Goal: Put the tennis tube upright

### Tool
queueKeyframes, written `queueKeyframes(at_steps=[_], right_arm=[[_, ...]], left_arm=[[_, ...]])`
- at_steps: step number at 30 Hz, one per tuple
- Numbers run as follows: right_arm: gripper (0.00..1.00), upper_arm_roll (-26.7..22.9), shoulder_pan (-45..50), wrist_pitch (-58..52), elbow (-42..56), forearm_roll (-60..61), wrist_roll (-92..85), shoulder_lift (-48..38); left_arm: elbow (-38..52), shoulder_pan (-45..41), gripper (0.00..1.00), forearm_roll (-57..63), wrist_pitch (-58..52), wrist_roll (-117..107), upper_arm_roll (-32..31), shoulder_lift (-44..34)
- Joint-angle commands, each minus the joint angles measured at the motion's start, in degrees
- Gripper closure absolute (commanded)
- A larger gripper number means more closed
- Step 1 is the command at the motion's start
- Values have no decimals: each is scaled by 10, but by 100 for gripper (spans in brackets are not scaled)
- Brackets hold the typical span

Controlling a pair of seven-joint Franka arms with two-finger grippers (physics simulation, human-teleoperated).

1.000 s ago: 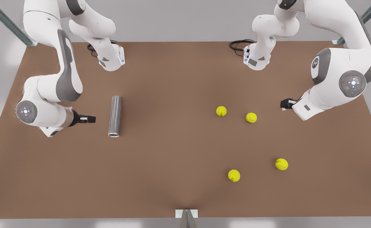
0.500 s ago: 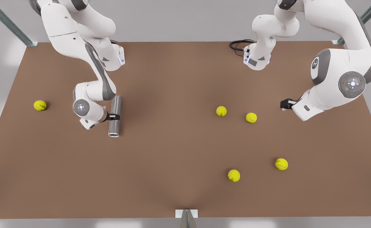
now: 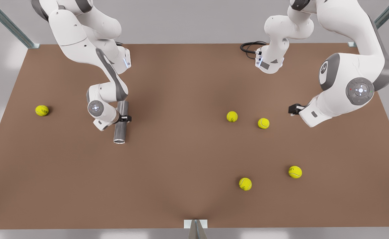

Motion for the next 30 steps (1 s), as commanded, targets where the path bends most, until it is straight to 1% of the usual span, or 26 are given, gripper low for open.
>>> queueKeyframes(at_steps=[1,3,17,18,19,20,28,30], right_arm=[[0,0,0,7,-4,0,0,0],[0,0,0,42,-13,0,0,4],[0,-1,-9,85,-21,0,-1,29],[1,-1,-8,85,-21,0,-1,28],[7,-1,-8,85,-21,0,-1,29],[12,-1,-8,85,-21,0,-1,30],[11,-1,-11,95,-16,-1,-3,48],[12,-1,-11,95,-16,-1,-3,48]], left_arm=[[0,0,0,0,0,0,0,0],[0,0,0,0,0,0,0,1],[0,1,0,0,-1,-1,0,8],[0,2,0,0,-1,-1,0,9],[0,1,0,0,-1,-1,0,9],[0,2,0,0,-2,-1,0,9],[-1,2,0,0,-3,-2,0,13],[-1,3,0,0,-3,-2,0,14]])
